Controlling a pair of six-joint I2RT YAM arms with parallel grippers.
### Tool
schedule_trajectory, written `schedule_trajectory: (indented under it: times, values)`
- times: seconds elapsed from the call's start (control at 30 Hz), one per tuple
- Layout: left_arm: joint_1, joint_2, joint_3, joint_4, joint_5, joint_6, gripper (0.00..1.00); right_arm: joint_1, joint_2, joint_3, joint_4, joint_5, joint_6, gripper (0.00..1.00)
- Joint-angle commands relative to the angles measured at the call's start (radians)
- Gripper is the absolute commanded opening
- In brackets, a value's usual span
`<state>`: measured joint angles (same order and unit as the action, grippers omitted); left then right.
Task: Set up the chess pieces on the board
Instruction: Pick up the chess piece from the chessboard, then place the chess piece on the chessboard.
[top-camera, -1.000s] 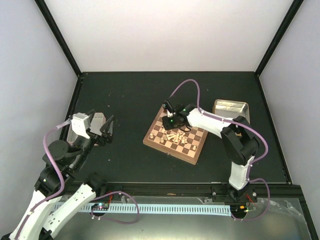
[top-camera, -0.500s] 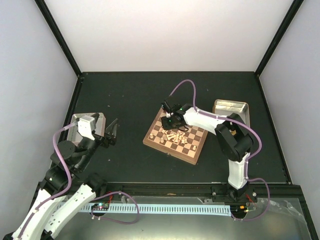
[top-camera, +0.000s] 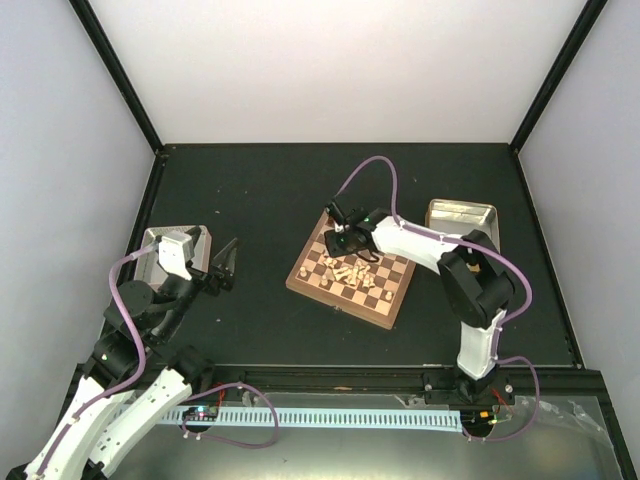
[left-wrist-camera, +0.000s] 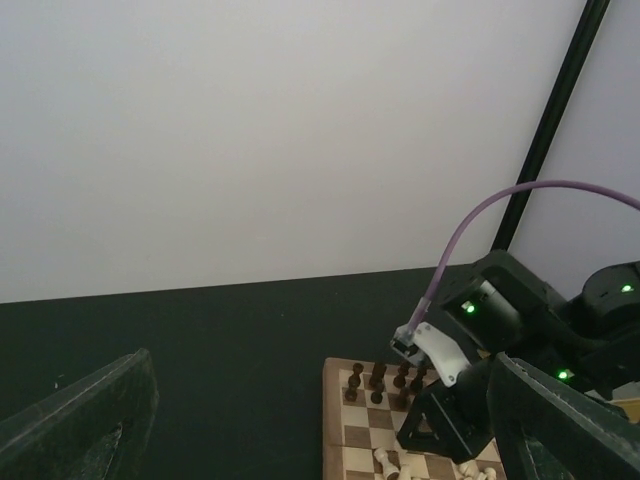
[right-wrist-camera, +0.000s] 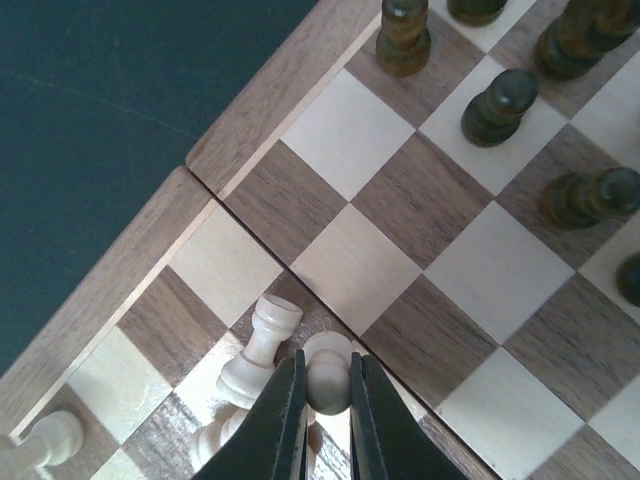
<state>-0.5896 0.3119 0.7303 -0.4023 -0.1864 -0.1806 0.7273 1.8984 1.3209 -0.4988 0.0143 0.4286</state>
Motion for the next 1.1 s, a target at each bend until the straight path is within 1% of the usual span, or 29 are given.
schedule_trajectory:
  times: [0.0, 0.17, 0.27, 0.37, 0.57, 0.73, 1.07]
  values:
    - [-0.001, 0.0, -0.003, 0.017, 0.002, -0.01, 0.92, 0.004, -0.092, -0.021, 0.044, 0.041, -0.005, 0.07]
    - [-0.001, 0.001, -0.005, 0.015, -0.001, -0.01, 0.92, 0.005, -0.134, -0.024, 0.039, -0.006, -0.019, 0.07]
    - [-0.001, 0.001, -0.005, 0.013, -0.001, -0.01, 0.92, 0.022, -0.127, -0.007, 0.024, -0.044, -0.032, 0.07]
    - [-0.001, 0.001, -0.006, 0.014, -0.001, -0.01, 0.92, 0.054, -0.096, 0.025, -0.002, -0.072, -0.042, 0.08]
    - [0.0, 0.0, -0.008, 0.009, -0.001, -0.008, 0.92, 0.112, -0.009, 0.103, -0.053, -0.073, -0.069, 0.08]
    - [0.001, 0.003, -0.009, 0.006, -0.001, -0.007, 0.92, 0.129, 0.063, 0.153, -0.097, -0.078, -0.079, 0.09]
    - [0.002, 0.005, -0.008, 0.004, -0.001, -0.007, 0.92, 0.139, 0.107, 0.175, -0.124, -0.079, -0.083, 0.1]
